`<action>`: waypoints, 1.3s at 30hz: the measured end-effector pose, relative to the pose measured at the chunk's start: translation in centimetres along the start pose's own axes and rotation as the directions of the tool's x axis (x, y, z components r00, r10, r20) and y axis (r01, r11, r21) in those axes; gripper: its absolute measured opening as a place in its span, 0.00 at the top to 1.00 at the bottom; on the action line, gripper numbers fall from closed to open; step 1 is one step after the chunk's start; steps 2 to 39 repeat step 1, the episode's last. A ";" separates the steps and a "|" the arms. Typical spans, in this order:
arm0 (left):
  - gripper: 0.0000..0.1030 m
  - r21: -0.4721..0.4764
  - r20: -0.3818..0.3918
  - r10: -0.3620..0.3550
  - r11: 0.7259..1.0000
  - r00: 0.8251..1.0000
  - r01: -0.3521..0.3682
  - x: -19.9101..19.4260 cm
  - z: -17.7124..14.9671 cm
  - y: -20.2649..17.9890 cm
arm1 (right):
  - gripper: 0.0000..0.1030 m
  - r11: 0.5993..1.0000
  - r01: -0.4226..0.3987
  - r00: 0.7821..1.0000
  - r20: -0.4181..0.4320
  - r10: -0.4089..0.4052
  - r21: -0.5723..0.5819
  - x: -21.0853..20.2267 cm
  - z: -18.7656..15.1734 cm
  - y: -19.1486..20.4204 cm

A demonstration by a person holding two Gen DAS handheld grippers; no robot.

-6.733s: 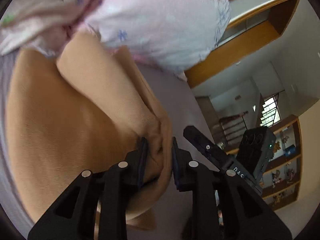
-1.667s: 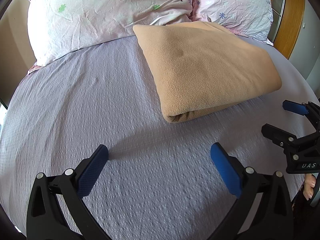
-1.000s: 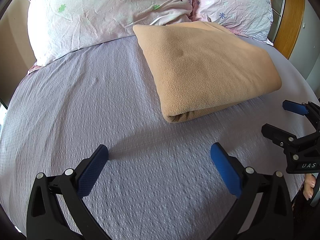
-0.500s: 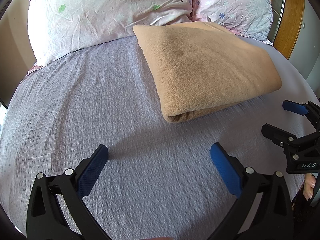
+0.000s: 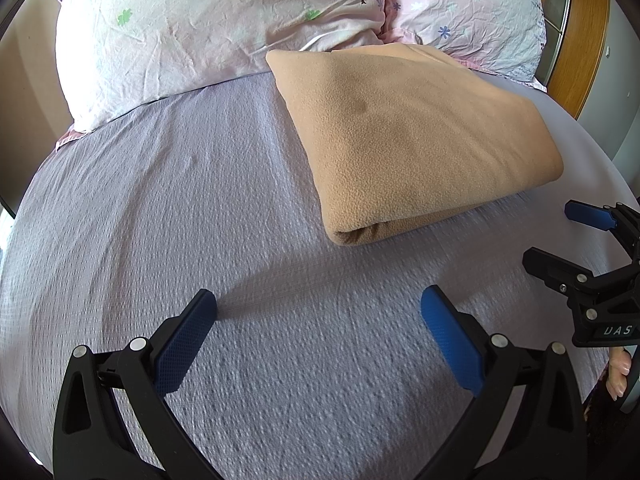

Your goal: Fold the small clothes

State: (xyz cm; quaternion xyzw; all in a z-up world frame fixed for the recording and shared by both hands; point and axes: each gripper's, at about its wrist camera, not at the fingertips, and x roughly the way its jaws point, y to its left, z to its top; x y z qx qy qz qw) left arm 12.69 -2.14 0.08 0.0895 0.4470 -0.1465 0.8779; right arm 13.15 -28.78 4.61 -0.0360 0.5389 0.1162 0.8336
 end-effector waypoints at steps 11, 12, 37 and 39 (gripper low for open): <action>0.01 0.000 0.000 0.000 1.000 1.000 0.000 0.0 0.0 0.0 | 0.02 1.000 0.000 1.000 0.000 0.000 0.000 0.0 0.0 0.0; 0.01 0.000 0.000 0.000 1.000 1.000 0.000 0.0 0.0 0.0 | 0.02 1.000 0.000 1.000 0.000 0.000 0.000 0.0 0.0 0.0; 0.01 0.000 0.000 0.000 1.000 1.000 0.000 0.0 0.0 0.0 | 0.02 1.000 0.000 1.000 0.000 0.000 0.000 0.0 0.0 0.0; 0.01 0.000 0.000 0.000 1.000 1.000 0.000 0.0 0.0 0.0 | 0.02 1.000 0.000 1.000 0.000 0.000 0.000 0.0 0.0 0.0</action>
